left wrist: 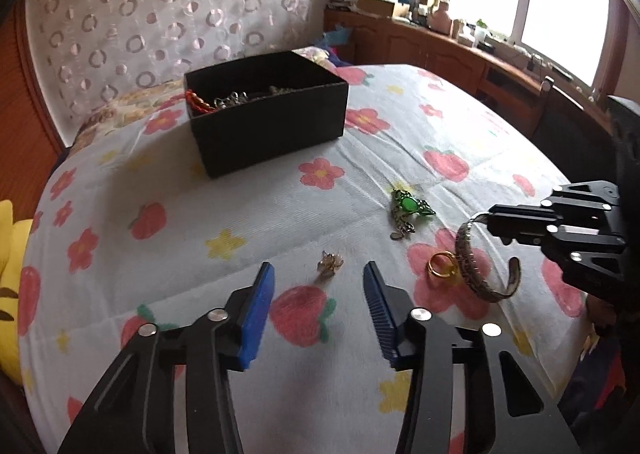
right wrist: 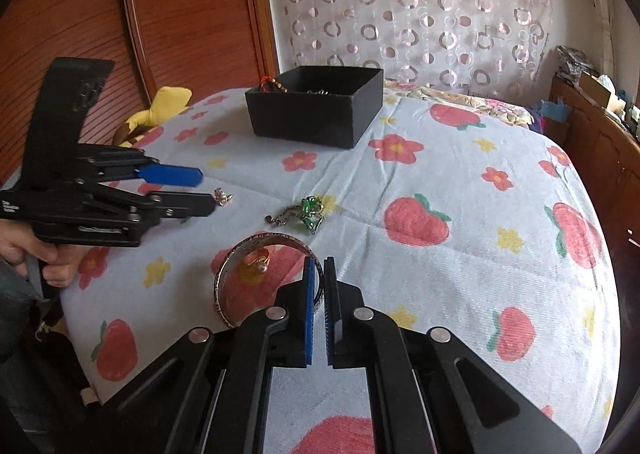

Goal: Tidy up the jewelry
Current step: 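Grasp the small earring with the left gripper while the right gripper grasps the metal bangle, then carry the earring and bangle to the black box and open both grippers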

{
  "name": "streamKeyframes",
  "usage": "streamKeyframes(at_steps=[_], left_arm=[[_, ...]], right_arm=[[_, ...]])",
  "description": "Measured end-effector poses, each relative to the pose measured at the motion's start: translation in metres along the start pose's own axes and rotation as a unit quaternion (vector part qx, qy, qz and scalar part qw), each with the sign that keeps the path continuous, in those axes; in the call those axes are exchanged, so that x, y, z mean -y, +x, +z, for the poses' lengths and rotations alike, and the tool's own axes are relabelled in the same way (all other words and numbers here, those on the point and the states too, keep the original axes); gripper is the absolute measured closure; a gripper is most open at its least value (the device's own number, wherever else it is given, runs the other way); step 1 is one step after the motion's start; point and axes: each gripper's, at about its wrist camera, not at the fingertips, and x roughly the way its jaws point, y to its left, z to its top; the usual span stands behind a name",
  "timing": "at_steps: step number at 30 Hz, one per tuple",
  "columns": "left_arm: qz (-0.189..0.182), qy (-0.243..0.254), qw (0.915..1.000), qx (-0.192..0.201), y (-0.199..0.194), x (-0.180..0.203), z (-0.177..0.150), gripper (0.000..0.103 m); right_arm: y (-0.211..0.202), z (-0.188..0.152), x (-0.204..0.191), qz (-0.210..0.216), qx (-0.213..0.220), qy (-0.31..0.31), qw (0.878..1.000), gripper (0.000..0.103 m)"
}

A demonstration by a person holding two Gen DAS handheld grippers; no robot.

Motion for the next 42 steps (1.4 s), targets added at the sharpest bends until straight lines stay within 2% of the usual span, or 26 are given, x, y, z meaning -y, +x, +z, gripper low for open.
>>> streamKeyframes(at_steps=[5, 12, 21, 24, 35, 42], left_arm=[[0.006, 0.007, 0.9999, -0.009, 0.008, 0.004, 0.004, 0.069], [0.019, 0.014, 0.9997, -0.01, 0.013, 0.007, 0.006, 0.071], [0.018, 0.018, 0.9996, -0.008, 0.012, 0.012, 0.006, 0.08], [0.014, 0.019, 0.9997, -0.007, 0.011, 0.013, 0.005, 0.09], [0.009, 0.013, 0.9998, 0.01, 0.0, 0.015, 0.005, 0.09], [0.011, 0.007, 0.9995, 0.029, -0.011, 0.012, 0.012, 0.09]], right_arm=[[-0.003, 0.0, 0.001, 0.0, 0.009, 0.004, 1.0, 0.098], [-0.003, -0.001, 0.001, -0.001, 0.01, 0.004, 1.0, 0.098], [-0.003, -0.001, 0.001, -0.001, 0.01, 0.004, 1.0, 0.098], [-0.003, -0.001, 0.001, -0.001, 0.01, 0.004, 1.0, 0.098], [-0.006, 0.0, 0.002, -0.002, 0.011, 0.006, 1.0, 0.098], [-0.015, 0.021, 0.005, -0.009, 0.03, 0.001, 1.0, 0.098]])
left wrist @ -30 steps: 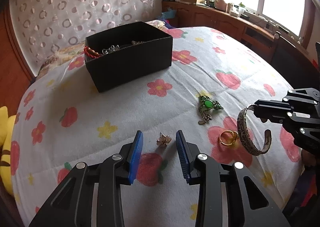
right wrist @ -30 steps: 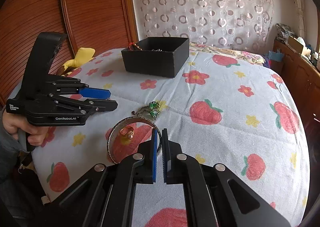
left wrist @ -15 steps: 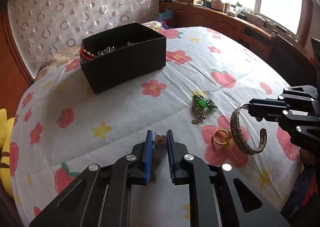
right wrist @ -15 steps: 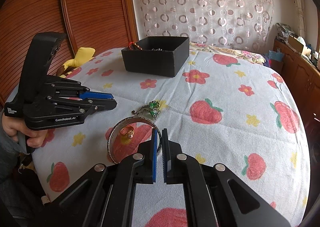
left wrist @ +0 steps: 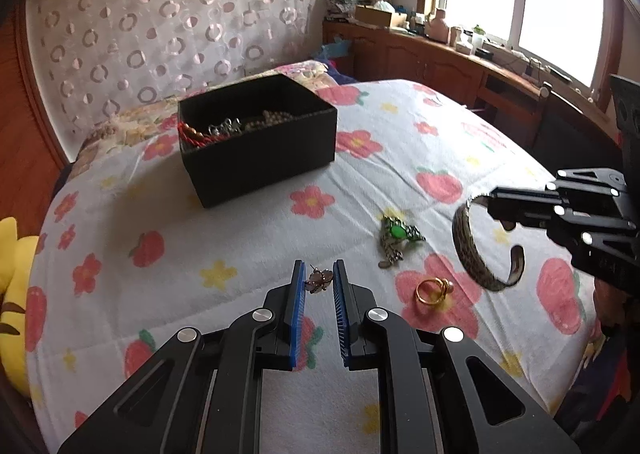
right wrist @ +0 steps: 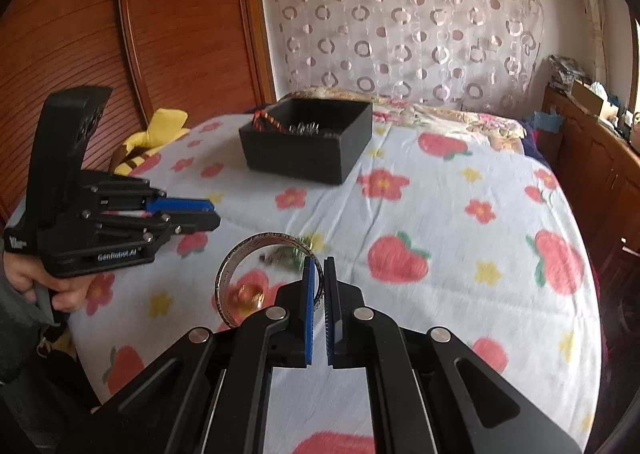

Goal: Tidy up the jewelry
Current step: 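Carry the earring and bangle to the black box and open both grippers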

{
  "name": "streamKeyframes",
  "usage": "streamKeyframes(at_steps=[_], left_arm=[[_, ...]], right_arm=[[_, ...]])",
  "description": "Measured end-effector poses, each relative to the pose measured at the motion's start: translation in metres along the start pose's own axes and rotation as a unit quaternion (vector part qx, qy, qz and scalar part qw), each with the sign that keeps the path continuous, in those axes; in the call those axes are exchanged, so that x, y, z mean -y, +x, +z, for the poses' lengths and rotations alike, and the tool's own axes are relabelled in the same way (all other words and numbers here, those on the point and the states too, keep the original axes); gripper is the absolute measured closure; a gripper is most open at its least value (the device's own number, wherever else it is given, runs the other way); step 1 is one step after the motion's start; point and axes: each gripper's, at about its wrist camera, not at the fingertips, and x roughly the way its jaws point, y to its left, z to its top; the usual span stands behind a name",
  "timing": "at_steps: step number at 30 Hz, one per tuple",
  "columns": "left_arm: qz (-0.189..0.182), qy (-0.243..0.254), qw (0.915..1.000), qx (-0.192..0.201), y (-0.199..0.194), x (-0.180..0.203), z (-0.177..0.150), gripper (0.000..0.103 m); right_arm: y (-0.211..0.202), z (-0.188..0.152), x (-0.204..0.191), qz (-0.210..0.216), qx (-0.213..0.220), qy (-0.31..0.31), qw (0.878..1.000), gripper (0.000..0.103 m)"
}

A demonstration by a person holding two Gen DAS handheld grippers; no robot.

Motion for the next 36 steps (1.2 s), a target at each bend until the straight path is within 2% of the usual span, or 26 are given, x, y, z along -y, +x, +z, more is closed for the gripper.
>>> streamKeyframes(at_steps=[12, 20, 25, 29, 32, 36], left_arm=[[0.012, -0.02, 0.9994, 0.025, -0.013, -0.019, 0.01, 0.09], [0.02, -0.024, 0.9985, 0.045, -0.019, -0.034, 0.034, 0.09], [0.029, -0.028, 0.9973, 0.06, -0.018, -0.047, 0.059, 0.09], [0.039, -0.035, 0.9967, 0.062, -0.008, -0.058, 0.077, 0.09], [0.042, -0.045, 0.9962, 0.061, 0.003, -0.067, 0.09, 0.09], [0.043, -0.061, 0.9956, 0.056, 0.019, -0.08, 0.101, 0.09]], right_arm=[[0.018, 0.056, -0.001, -0.022, 0.017, -0.034, 0.999, 0.098], [0.065, 0.11, 0.003, -0.039, 0.021, -0.039, 0.998, 0.098], [0.102, 0.135, 0.006, -0.039, 0.003, -0.038, 0.999, 0.097], [0.116, 0.143, 0.009, -0.033, -0.005, -0.033, 0.999, 0.095], [0.108, 0.145, 0.015, -0.029, 0.006, -0.024, 0.999, 0.095], [0.086, 0.131, 0.02, -0.026, 0.012, -0.022, 0.999, 0.095]])
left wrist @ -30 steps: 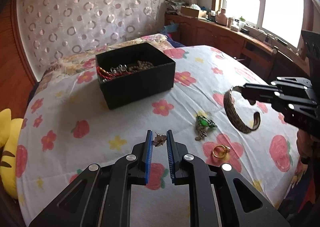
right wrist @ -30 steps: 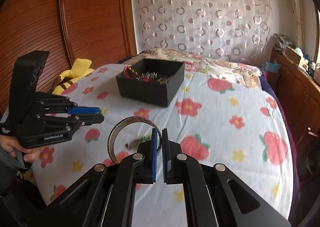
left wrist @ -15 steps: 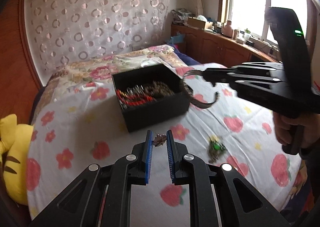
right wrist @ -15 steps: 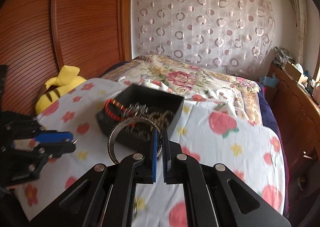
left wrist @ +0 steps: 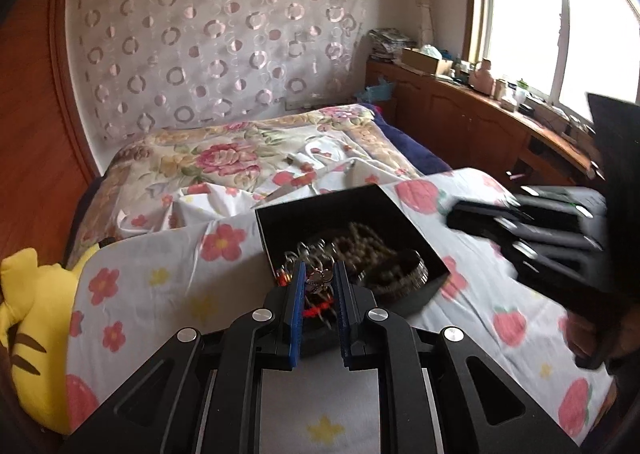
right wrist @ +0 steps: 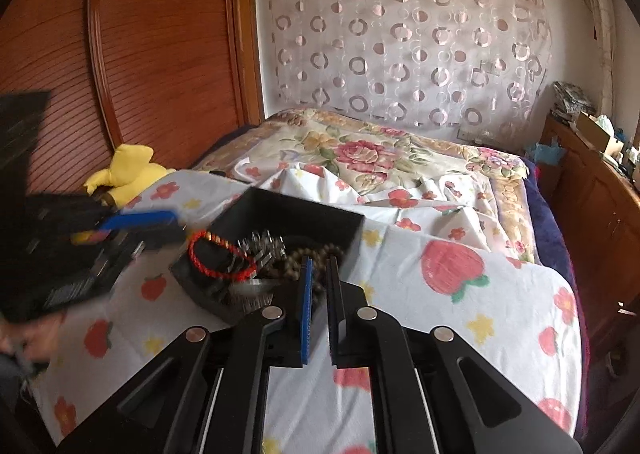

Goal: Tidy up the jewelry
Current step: 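Carry the earring and bangle to the black box and open both grippers, then grasp the gold ring with the left gripper while the right gripper grasps the green pendant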

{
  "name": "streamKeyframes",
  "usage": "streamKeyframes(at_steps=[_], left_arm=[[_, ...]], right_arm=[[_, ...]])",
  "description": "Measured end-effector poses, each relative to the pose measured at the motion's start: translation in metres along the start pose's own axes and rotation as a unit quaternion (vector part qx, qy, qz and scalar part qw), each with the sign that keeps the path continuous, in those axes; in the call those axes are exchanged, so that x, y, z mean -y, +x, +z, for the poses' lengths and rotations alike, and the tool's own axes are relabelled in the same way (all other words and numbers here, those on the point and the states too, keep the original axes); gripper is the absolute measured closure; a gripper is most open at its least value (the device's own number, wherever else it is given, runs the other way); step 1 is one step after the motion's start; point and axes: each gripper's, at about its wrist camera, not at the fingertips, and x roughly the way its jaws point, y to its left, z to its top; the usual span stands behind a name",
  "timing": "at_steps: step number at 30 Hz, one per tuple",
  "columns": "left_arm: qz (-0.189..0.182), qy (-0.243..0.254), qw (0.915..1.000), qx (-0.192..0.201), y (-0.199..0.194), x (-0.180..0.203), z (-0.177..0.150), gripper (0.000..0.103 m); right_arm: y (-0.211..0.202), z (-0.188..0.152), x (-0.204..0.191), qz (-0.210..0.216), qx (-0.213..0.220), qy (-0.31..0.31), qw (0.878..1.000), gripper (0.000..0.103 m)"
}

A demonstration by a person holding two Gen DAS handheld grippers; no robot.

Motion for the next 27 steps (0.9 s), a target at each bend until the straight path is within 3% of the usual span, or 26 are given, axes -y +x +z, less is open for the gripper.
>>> streamKeyframes(at_steps=[6, 8, 9, 11, 12, 17, 23, 25, 27], left_arm=[[-0.007, -0.019, 0.9998, -0.006, 0.023, -0.007, 0.009, 0.086], [-0.004, -0.024, 0.9997, -0.009, 0.025, -0.008, 0.007, 0.059], [-0.004, -0.025, 0.9996, -0.007, 0.024, -0.008, 0.004, 0.057], [-0.007, -0.026, 0.9996, -0.005, 0.019, -0.006, -0.003, 0.057], [-0.007, -0.025, 0.9997, -0.005, 0.014, -0.005, -0.009, 0.057], [-0.011, -0.015, 0.9998, -0.001, -0.01, 0.005, -0.042, 0.05], [-0.032, -0.015, 0.9993, -0.011, -0.028, 0.016, -0.072, 0.05], [-0.037, -0.01, 0.9992, -0.012, -0.034, 0.021, -0.081, 0.05], [-0.042, -0.008, 0.9989, -0.017, -0.037, 0.024, -0.088, 0.05]], right_arm=[[-0.02, -0.038, -0.001, 0.027, -0.031, -0.018, 0.999, 0.095], [-0.021, -0.054, -0.008, 0.035, -0.046, -0.025, 0.998, 0.095], [-0.021, -0.061, -0.011, 0.039, -0.053, -0.028, 0.997, 0.093], [-0.021, -0.074, -0.018, 0.047, -0.068, -0.035, 0.996, 0.07], [-0.021, -0.081, -0.021, 0.052, -0.074, -0.039, 0.995, 0.069], [-0.023, -0.101, -0.039, 0.071, -0.102, -0.067, 0.99, 0.069], [-0.016, -0.109, -0.05, 0.057, -0.124, -0.096, 0.986, 0.07], [-0.015, -0.108, -0.049, 0.067, -0.127, -0.092, 0.985, 0.086], [-0.017, -0.107, -0.051, 0.067, -0.127, -0.097, 0.985, 0.087]])
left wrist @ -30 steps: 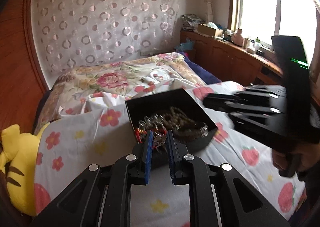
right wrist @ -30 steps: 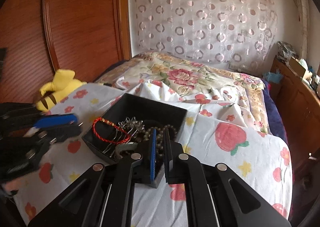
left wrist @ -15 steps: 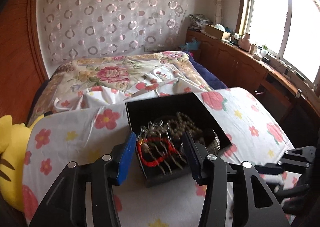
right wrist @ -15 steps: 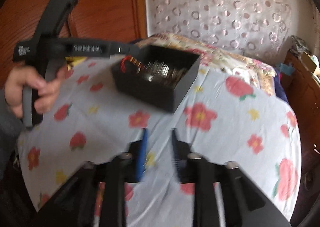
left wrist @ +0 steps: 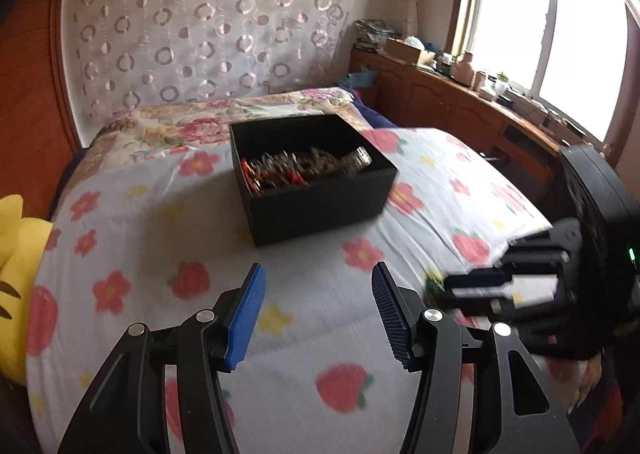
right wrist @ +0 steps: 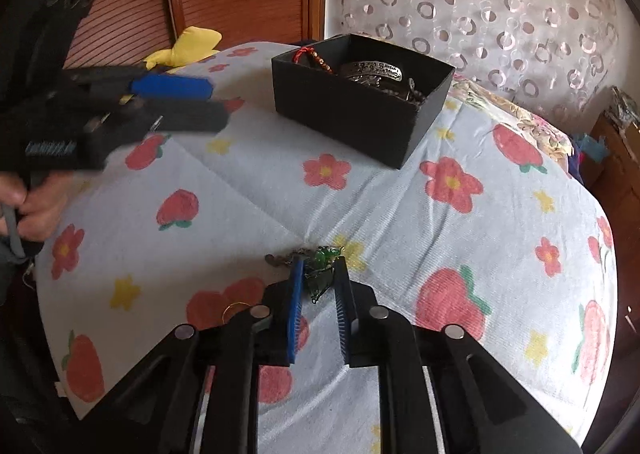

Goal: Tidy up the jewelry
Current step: 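Grasp the gold ring with the left gripper while the right gripper grasps the green pendant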

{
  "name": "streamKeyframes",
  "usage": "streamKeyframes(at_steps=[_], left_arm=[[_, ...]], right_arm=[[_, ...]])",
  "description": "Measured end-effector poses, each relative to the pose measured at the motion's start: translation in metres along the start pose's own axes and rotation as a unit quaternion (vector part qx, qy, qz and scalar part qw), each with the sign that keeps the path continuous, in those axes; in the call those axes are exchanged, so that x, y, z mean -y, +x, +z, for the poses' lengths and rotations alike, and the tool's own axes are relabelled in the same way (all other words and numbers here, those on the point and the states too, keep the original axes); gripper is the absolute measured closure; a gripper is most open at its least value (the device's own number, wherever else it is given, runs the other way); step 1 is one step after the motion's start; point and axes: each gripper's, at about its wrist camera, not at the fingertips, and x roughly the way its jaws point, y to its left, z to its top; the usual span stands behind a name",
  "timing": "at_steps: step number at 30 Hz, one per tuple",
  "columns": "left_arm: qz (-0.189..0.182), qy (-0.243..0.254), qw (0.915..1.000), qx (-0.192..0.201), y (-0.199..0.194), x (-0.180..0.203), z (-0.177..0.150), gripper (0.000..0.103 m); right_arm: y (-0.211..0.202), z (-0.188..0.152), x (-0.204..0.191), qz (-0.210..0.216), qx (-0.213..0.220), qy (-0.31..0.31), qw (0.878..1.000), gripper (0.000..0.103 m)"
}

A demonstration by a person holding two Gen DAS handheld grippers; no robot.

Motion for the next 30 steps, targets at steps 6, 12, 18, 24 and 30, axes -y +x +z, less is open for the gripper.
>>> streamKeyframes(at_steps=[6, 12, 18, 24, 30], left_arm=[[-0.015, 0.004, 0.9996, -0.023, 0.002, 0.015, -0.022, 0.049], [-0.041, 0.016, 0.9981, -0.042, 0.009, 0.041, -0.034, 0.049], [-0.061, 0.051, 0.9953, -0.055, 0.018, 0.074, -0.038, 0.048], [-0.059, 0.085, 0.9919, -0.074, 0.028, 0.094, -0.038, 0.051], [-0.053, 0.114, 0.9895, -0.072, 0.027, 0.101, -0.04, 0.079]], right_arm=[[-0.022, -0.002, 0.011, -0.011, 0.027, 0.015, 0.999, 0.096], [-0.057, -0.003, 0.027, -0.033, 0.061, 0.026, 0.997, 0.096], [-0.092, -0.004, 0.039, -0.052, 0.09, 0.032, 0.994, 0.096], [-0.098, -0.01, 0.044, -0.059, 0.091, 0.036, 0.993, 0.096], [-0.091, -0.015, 0.046, -0.057, 0.087, 0.042, 0.994, 0.096]])
